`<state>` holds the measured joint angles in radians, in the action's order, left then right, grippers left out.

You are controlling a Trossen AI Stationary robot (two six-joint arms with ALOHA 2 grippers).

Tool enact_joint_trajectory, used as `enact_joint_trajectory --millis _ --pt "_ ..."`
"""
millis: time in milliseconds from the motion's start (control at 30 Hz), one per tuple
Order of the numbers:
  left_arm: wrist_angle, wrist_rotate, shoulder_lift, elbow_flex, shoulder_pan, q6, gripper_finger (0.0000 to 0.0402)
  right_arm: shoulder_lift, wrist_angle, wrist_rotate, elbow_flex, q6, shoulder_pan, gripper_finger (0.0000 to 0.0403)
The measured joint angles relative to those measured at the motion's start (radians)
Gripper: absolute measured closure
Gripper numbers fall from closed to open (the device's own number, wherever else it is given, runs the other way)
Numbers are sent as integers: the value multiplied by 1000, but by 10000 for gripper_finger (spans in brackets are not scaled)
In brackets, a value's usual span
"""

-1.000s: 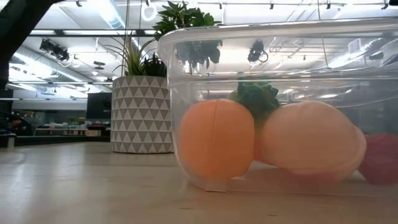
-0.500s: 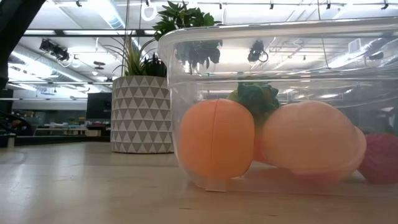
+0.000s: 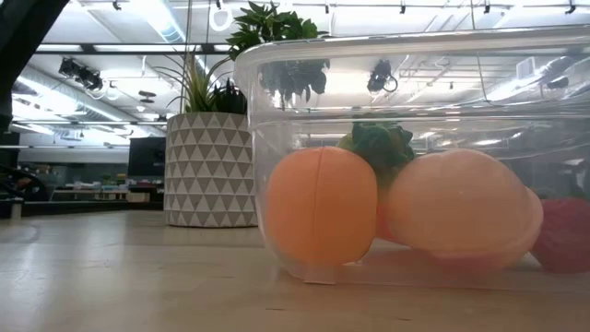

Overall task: Pick and placing Produce into tupperware
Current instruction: Return to Home Position

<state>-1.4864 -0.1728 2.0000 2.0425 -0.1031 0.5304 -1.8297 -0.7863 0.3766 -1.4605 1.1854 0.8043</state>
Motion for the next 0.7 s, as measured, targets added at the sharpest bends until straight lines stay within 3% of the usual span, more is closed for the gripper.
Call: enact_joint_trajectory --millis 100,267,433,600,700 --pt "-45 -44 -13 -114 4 -42 401 0 0 -11 0 0 -1 402" --pt "-83 -196 -98 -387 37 -254 401 0 -15 -34 0 11 -1 402" --pt "-84 -72 -242 -681 56 -439 401 0 -40 -40 0 37 4 402" --pt "-84 -108 -437 -1023 35 -328 401 0 -37 -41 0 25 2 402" --pt "-84 -120 -571 -1207 23 -336 401 0 -37 -40 0 8 -11 402"
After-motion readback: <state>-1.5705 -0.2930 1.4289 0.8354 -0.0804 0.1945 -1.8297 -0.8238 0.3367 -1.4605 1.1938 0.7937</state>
